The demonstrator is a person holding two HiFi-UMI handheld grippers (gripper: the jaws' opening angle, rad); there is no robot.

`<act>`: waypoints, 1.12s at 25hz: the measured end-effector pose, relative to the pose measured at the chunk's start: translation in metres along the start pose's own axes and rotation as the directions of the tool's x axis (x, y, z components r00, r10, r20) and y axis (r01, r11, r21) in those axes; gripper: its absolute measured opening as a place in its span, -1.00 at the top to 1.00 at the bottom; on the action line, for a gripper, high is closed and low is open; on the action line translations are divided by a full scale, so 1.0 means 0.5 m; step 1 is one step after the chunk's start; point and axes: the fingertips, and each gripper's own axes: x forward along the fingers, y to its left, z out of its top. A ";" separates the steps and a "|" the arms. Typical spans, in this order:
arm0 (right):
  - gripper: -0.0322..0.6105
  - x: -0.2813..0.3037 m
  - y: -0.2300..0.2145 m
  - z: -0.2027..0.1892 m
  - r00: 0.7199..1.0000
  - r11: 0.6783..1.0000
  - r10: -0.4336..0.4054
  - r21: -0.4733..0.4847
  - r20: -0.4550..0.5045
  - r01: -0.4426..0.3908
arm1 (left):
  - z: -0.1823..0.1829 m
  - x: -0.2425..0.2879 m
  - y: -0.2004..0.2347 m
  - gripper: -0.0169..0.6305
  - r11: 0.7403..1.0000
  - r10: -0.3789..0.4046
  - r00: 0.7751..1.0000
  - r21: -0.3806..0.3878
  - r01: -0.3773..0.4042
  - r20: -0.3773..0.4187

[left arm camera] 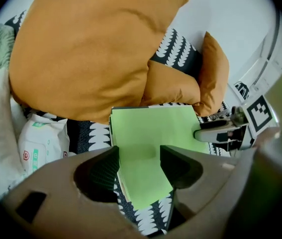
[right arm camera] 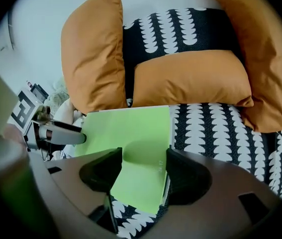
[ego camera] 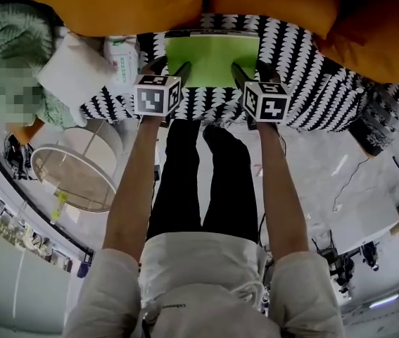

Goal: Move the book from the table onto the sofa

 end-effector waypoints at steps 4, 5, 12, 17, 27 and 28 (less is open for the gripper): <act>0.14 0.010 -0.002 -0.002 1.000 1.000 -0.002 0.018 0.027 0.002 | 0.007 0.011 0.003 0.17 0.999 0.039 0.998 -0.020 -0.038 0.056; 0.13 0.012 -0.002 -0.006 1.000 1.000 0.001 0.013 0.029 -0.001 | 0.004 0.014 0.005 0.17 0.998 0.051 0.997 -0.027 -0.049 0.064; 0.12 0.023 0.014 -0.015 0.998 0.997 0.057 -0.048 0.036 -0.055 | 0.005 0.014 0.025 0.16 0.999 0.049 0.993 0.007 -0.050 0.105; 0.12 0.023 0.007 -0.021 0.997 0.996 0.047 -0.077 0.061 -0.043 | 0.002 0.016 0.021 0.16 0.999 0.039 0.989 0.013 -0.042 0.143; 0.12 -0.089 0.016 -0.048 0.994 0.991 -0.005 -0.133 0.110 0.019 | -0.051 -0.096 -0.019 0.16 0.995 0.086 0.980 0.032 -0.094 0.181; 0.12 -0.104 0.023 -0.052 0.993 0.991 -0.003 -0.136 0.117 0.019 | -0.055 -0.113 -0.035 0.16 0.996 0.083 0.979 0.029 -0.089 0.186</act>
